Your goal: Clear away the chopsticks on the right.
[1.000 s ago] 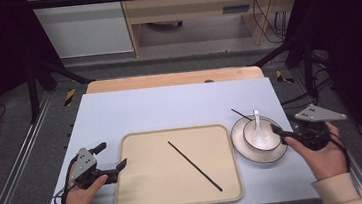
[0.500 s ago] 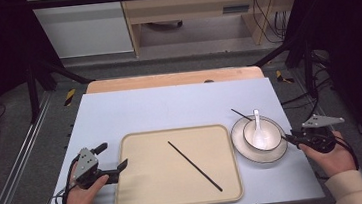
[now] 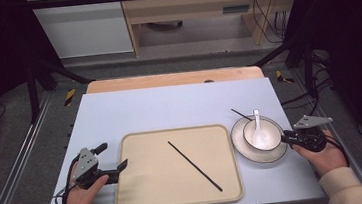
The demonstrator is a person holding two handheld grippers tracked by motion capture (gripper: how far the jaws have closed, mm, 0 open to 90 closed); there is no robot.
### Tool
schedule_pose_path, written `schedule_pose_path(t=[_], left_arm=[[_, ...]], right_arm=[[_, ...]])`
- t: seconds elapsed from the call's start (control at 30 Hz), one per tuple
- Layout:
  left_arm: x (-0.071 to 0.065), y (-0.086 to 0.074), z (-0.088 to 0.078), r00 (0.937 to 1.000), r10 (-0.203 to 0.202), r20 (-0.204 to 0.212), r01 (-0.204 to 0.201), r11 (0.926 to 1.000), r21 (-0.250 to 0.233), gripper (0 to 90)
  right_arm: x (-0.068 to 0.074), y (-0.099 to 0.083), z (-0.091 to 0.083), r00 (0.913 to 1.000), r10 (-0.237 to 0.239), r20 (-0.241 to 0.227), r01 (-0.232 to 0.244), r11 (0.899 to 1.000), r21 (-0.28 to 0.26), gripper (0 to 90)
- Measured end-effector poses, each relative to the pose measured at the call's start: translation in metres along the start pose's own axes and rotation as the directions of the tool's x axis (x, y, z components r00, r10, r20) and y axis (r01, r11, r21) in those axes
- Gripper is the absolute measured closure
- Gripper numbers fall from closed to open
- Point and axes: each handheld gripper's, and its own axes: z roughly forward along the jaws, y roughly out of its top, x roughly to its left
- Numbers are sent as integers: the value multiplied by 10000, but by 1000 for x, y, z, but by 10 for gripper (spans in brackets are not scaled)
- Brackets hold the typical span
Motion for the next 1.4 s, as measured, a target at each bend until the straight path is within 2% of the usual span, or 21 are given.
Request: schedule_pose_path(t=[0.27, 0.33, 0.4, 0.53, 0.57, 0.67, 0.7, 0.77, 0.8, 0.83, 0.93, 1.0, 1.07, 1.2, 1.4], left_arm=[[0, 0, -1, 10000, -18, -23, 18, 10000, -4, 65], [0, 0, -1, 10000, -10, -22, 10, 10000, -5, 65], [0, 0, -1, 10000, 1, -25, -1, 10000, 3, 66], [0, 0, -1, 10000, -8, -30, 8, 10000, -37, 65], [0, 0, -1, 10000, -5, -38, 5, 10000, -50, 66], [0, 0, -2, 10000, -2, -48, 2, 10000, -25, 66], [0, 0, -2, 10000, 0, -55, 0, 10000, -61, 66], [0, 0, -2, 10000, 2, -54, -2, 10000, -55, 66], [0, 0, -2, 10000, 3, -53, -4, 10000, -54, 66], [0, 1, -2, 10000, 11, -54, -11, 10000, -33, 66], [0, 1, -2, 10000, 0, -59, 0, 10000, -48, 66], [0, 1, -2, 10000, 6, -54, -6, 10000, -36, 66], [0, 1, -2, 10000, 15, -63, -15, 10000, -54, 66], [0, 1, -3, 10000, -8, -81, 7, 9999, -115, 66], [0, 2, -4, 10000, 21, -84, -22, 9999, -128, 66]], right_arm=[[3, 0, 7, 9995, -306, -67, 308, 9993, 191, 814], [3, 0, 6, 9998, -147, -127, 149, 9997, 209, 851], [3, -1, 6, 9998, -152, -113, 154, 9998, 156, 855], [5, -1, 3, 9999, 123, -9, -123, 9999, 109, 857], [4, -1, -1, 9994, 212, 284, -213, 9998, 38, 857], [4, 2, -7, 9974, 454, 555, -448, 9989, -125, 858], [5, 7, -18, 9911, 813, 1053, -766, 9959, -480, 857], [6, 9, -22, 9884, 945, 1185, -873, 9941, -646, 858], [13, 18, -35, 9836, 1142, 1395, -995, 9892, -1079, 857], [18, 22, -40, 9824, 1184, 1443, -1004, 9869, -1263, 857], [37, 35, -52, 9853, 1073, 1332, -828, 9806, -1777, 857], [52, 45, -57, 9910, 739, 1114, -511, 9795, -1947, 857], [69, 54, -57, 9948, 610, 817, -444, 9806, -1911, 857], [103, 68, -54, 9997, 2, 261, 46, 9835, -1806, 857], [149, 80, -39, 9961, -736, -485, 661, 9877, -1418, 857]])
